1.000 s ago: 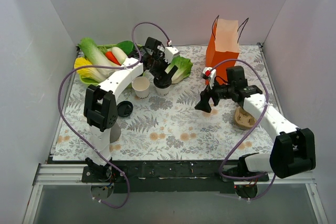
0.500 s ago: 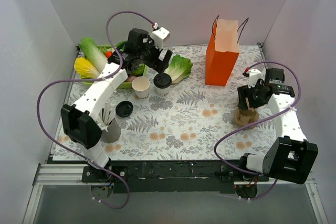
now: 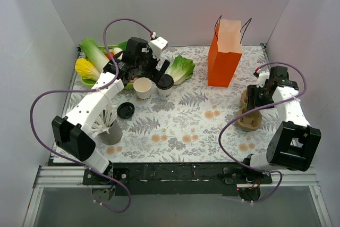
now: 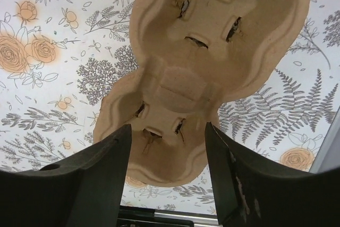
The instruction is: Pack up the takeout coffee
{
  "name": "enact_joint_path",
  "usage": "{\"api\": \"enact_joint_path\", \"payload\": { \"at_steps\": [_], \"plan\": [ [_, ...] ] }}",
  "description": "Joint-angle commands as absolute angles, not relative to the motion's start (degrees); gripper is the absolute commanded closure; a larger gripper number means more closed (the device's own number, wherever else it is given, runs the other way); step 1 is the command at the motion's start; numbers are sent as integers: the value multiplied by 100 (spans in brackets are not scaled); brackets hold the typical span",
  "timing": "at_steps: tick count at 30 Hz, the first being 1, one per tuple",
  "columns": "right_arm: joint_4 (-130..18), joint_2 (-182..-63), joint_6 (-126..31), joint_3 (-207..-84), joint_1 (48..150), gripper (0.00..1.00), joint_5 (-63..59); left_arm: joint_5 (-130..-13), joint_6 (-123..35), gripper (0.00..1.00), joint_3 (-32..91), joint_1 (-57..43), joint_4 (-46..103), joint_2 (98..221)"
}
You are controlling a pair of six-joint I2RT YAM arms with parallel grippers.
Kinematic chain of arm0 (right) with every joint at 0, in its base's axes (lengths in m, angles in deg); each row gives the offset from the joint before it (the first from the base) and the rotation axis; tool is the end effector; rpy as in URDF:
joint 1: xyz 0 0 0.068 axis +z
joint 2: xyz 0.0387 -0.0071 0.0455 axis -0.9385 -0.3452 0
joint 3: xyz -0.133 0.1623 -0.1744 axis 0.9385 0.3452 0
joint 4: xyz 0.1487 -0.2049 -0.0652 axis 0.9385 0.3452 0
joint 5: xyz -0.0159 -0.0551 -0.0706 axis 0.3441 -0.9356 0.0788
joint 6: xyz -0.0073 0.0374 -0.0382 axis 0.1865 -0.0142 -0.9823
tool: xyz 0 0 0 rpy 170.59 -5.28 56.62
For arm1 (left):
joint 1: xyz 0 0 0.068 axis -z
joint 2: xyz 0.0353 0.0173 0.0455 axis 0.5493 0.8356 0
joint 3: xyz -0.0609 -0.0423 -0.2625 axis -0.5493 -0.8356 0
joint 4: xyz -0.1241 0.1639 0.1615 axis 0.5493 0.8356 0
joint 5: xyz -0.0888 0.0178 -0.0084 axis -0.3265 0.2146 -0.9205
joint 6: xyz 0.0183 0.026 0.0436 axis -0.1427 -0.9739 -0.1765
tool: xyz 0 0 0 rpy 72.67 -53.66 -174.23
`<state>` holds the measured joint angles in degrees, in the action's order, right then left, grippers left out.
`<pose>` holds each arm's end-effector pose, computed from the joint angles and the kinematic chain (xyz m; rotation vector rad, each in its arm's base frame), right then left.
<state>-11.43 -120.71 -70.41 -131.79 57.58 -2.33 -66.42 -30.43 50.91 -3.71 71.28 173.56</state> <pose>0.2674 -0.0533 0.2584 -0.1292 2.6504 0.0122 0.2999 -0.1729 0.3876 0.1163 2.2763 -0.5831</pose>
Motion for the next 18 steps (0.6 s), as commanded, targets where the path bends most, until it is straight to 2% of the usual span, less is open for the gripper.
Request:
{"api": "enact_joint_path", "payload": {
  "at_steps": [1,18],
  "plan": [
    [-1015,-12271,-6653,-13468,5706,36,-285,-6394,-3103,2,4931,-343,7188,16906],
    [-892,-12913,-6512,-13846,5715,38,-391,-6385,-3174,2,4949,-361,7118,16985]
  ]
}}
